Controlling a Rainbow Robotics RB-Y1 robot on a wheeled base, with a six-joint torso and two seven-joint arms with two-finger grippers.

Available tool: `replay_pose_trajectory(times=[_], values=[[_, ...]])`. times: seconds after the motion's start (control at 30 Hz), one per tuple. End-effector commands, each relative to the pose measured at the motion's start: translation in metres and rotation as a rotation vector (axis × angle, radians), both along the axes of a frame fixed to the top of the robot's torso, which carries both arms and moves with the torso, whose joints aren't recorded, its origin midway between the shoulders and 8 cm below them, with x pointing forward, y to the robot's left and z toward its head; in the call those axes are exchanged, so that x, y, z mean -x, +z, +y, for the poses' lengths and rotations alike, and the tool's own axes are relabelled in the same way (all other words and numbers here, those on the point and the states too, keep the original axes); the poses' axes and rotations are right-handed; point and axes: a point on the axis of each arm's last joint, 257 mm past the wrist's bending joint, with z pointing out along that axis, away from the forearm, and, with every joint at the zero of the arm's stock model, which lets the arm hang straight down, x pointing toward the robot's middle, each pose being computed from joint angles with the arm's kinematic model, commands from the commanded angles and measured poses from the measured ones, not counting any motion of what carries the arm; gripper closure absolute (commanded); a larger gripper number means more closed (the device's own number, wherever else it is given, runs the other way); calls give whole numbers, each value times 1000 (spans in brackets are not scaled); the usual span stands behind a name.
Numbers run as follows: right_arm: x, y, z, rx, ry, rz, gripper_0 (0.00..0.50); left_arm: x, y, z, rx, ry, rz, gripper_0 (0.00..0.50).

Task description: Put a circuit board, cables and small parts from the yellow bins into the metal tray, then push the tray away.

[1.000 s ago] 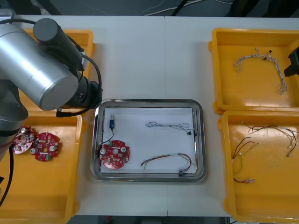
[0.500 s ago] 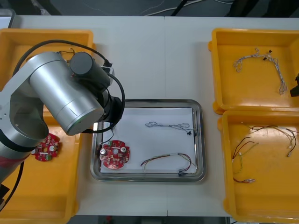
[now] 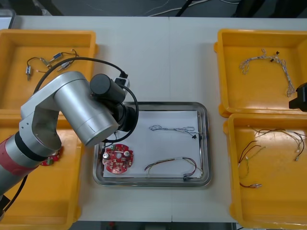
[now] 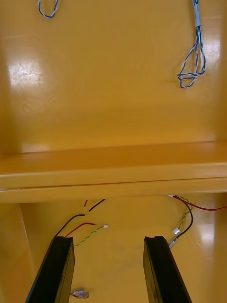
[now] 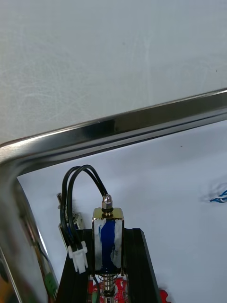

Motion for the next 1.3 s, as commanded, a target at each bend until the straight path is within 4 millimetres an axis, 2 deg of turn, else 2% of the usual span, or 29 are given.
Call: replay_pose_trajectory(times=[0.03, 0.27, 0.57, 1.27, 1.3], values=[[7, 2, 0, -48, -59, -20, 79, 9, -10, -13, 51, 32, 3, 500], [17, -13, -6, -50, -81, 15, 78, 14, -19, -15, 42, 34, 9, 500], [25, -22, -12, -41, -91, 40, 77, 18, -32, -6, 36, 58, 7, 500], [26, -20, -14, -27, -78, 37, 77, 20, -42, -9, 88, 105, 12, 500], [26, -20, -14, -27, -78, 37, 55, 20, -43, -10, 90, 108, 13, 500]])
